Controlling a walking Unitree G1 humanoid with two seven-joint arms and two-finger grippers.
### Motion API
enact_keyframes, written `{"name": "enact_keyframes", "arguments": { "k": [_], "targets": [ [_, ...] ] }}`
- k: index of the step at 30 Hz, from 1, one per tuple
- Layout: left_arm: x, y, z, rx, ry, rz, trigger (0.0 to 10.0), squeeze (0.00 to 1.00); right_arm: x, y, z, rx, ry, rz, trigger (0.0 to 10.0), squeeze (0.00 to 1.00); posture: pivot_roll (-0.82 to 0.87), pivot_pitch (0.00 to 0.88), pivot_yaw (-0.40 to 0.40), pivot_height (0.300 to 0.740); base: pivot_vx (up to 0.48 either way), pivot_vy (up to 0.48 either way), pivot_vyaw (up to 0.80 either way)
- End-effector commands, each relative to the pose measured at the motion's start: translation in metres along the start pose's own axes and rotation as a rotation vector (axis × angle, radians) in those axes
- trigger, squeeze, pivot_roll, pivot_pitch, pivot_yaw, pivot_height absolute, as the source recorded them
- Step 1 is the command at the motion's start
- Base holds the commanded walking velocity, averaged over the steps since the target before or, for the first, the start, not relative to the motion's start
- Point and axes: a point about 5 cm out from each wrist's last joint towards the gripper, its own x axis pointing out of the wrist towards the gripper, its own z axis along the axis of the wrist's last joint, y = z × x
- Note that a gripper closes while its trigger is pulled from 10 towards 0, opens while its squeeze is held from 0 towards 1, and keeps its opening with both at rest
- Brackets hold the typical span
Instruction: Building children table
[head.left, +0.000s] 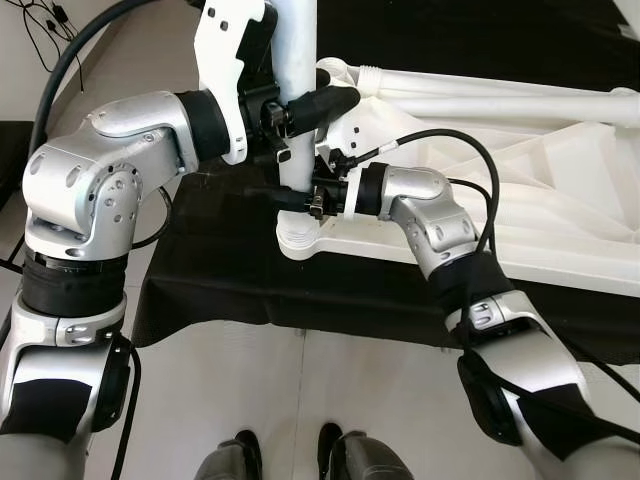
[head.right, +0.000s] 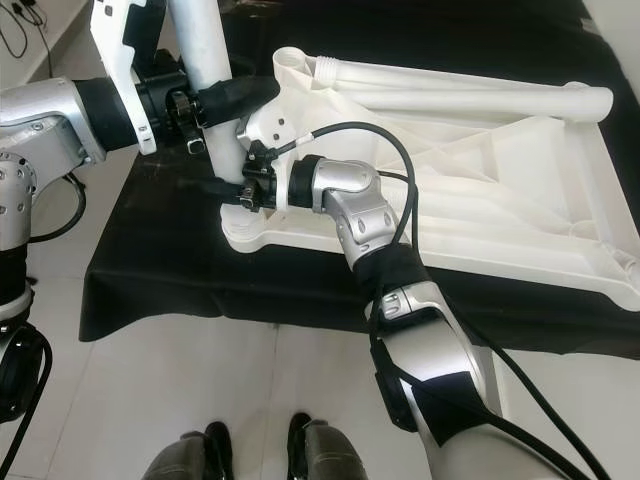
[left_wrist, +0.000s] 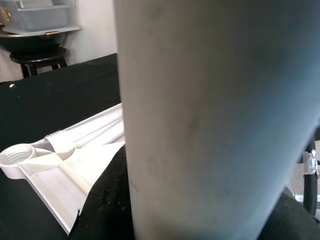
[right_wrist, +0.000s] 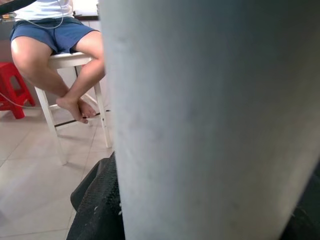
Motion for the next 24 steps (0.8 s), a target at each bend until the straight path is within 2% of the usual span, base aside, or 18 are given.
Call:
{"name": "enact_keyframes", "arguments": {
  "k": [1, 2, 3, 5, 7, 8, 9, 10, 11, 12, 13, 15, 20, 21, 24],
  "targets": [
    [0.012, -0.015, -0.012, -0.036, 0.031, -0.099, 0.0, 1.00, 0.022, 0.016, -0.002, -0.018, -0.009, 0.045, 0.0, 0.00, -0.17, 0.281, -0.049, 0.740, 0.000, 0.000, 0.00],
    [0.012, -0.016, -0.012, -0.032, 0.036, -0.107, 6.6, 1.00, 0.022, 0.017, -0.004, -0.012, -0.010, 0.002, 0.0, 0.00, -0.17, 0.281, -0.049, 0.740, 0.000, 0.000, 0.00],
    [0.011, -0.016, -0.013, -0.031, 0.042, -0.113, 10.0, 1.00, 0.022, 0.017, -0.005, -0.009, -0.010, -0.022, 0.0, 0.00, -0.17, 0.281, -0.049, 0.740, 0.000, 0.000, 0.00],
    [0.011, -0.015, -0.013, -0.014, 0.053, -0.090, 10.0, 1.00, 0.024, 0.019, -0.009, 0.028, -0.017, -0.108, 0.0, 0.00, -0.17, 0.284, -0.051, 0.740, 0.000, 0.000, 0.00],
    [0.013, -0.008, -0.013, -0.040, 0.045, -0.031, 10.0, 1.00, 0.028, 0.027, -0.024, 0.054, 0.028, -0.272, 0.0, 0.00, -0.17, 0.285, -0.047, 0.740, 0.000, 0.000, 0.00],
    [0.013, -0.008, -0.013, -0.040, 0.045, -0.031, 10.0, 1.00, 0.028, 0.027, -0.024, 0.054, 0.028, -0.272, 0.0, 0.00, -0.17, 0.285, -0.047, 0.740, 0.000, 0.000, 0.00],
    [0.013, -0.007, -0.012, -0.044, 0.043, -0.029, 10.0, 0.00, 0.031, 0.035, -0.035, 0.057, 0.085, -0.362, 0.0, 0.00, -0.18, 0.288, -0.043, 0.740, 0.000, 0.000, 0.00],
    [0.013, -0.006, -0.010, -0.063, 0.037, -0.036, 10.0, 0.00, 0.028, 0.042, -0.051, 0.083, 0.198, -0.560, 0.0, 0.00, -0.18, 0.288, -0.043, 0.740, 0.000, 0.000, 0.00],
    [0.013, -0.006, -0.009, -0.073, 0.033, -0.045, 10.0, 0.00, 0.023, 0.046, -0.060, 0.093, 0.279, -0.696, 0.0, 0.00, -0.18, 0.287, -0.045, 0.740, 0.000, 0.000, 0.00],
    [0.014, -0.007, -0.007, -0.076, 0.029, -0.056, 10.0, 0.00, 0.024, 0.056, -0.062, 0.062, 0.303, -0.758, 0.0, 0.00, -0.18, 0.285, -0.043, 0.740, 0.000, 0.000, 0.00],
    [0.014, -0.007, -0.007, -0.076, 0.029, -0.056, 10.0, 0.00, 0.024, 0.056, -0.062, 0.062, 0.303, -0.758, 0.0, 0.00, -0.18, 0.285, -0.043, 0.740, 0.000, 0.000, 0.00],
    [0.015, -0.006, -0.006, -0.072, 0.034, -0.059, 10.0, 0.00, 0.035, 0.068, -0.057, 0.070, 0.267, -0.750, 0.0, 0.00, -0.18, 0.280, -0.043, 0.740, 0.000, 0.000, 0.00],
    [0.016, -0.003, -0.006, -0.060, 0.043, -0.041, 10.0, 0.00, 0.044, 0.068, -0.054, 0.114, 0.243, -0.755, 0.0, 0.00, -0.18, 0.272, -0.049, 0.740, 0.000, 0.000, 0.00],
    [0.015, -0.002, -0.006, -0.056, 0.047, -0.038, 8.6, 0.00, 0.044, 0.067, -0.053, 0.115, 0.244, -0.761, 0.0, 0.00, -0.18, 0.271, -0.053, 0.740, 0.000, 0.000, 0.00],
    [0.015, -0.001, -0.007, -0.053, 0.051, -0.037, 8.6, 0.00, 0.043, 0.066, -0.052, 0.115, 0.250, -0.778, 0.0, 0.00, -0.18, 0.271, -0.053, 0.740, 0.000, 0.000, 0.00]
  ]
}}
